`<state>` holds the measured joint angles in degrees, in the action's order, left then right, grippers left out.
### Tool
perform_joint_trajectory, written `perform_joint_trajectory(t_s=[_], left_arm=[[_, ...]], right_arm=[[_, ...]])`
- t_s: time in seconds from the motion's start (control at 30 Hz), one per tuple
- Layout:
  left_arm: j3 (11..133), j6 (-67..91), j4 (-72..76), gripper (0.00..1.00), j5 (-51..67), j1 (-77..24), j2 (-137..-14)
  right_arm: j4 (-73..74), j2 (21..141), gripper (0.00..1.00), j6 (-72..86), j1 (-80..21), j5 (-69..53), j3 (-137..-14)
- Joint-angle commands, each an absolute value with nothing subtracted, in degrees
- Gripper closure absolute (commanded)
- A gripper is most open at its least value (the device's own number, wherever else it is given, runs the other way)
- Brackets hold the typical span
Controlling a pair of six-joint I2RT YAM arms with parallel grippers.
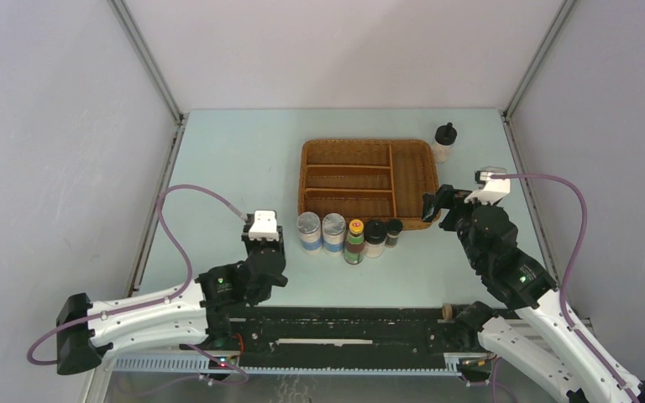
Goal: Organize the condiment bottles
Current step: Pick up the bottle from the center of the board.
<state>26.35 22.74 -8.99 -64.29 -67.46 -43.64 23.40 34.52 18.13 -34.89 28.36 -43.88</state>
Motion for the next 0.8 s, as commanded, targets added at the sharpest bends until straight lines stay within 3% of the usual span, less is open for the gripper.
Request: perform_joint_trajectory(t_s=[0.0,0.5,0.77], left_arm=[[31.2,18.3,-3.8,1.0,-70.1,-67.9,-42.8],[34.8,5.7,7.6,1.0,-70.7,-67.7,-44.1],[38.4,4.1,7.8,1.0,-63.8,-61.1,-44.9]], right_arm=[[22.3,34.0,0.07,16.6,-35.3,28.2,-44.1],[21.2,34.1,0.07,15.5,-35.3,27.5,-44.2],[21.0,34.2,0.07,15.4,-35.3,27.3,-44.2]])
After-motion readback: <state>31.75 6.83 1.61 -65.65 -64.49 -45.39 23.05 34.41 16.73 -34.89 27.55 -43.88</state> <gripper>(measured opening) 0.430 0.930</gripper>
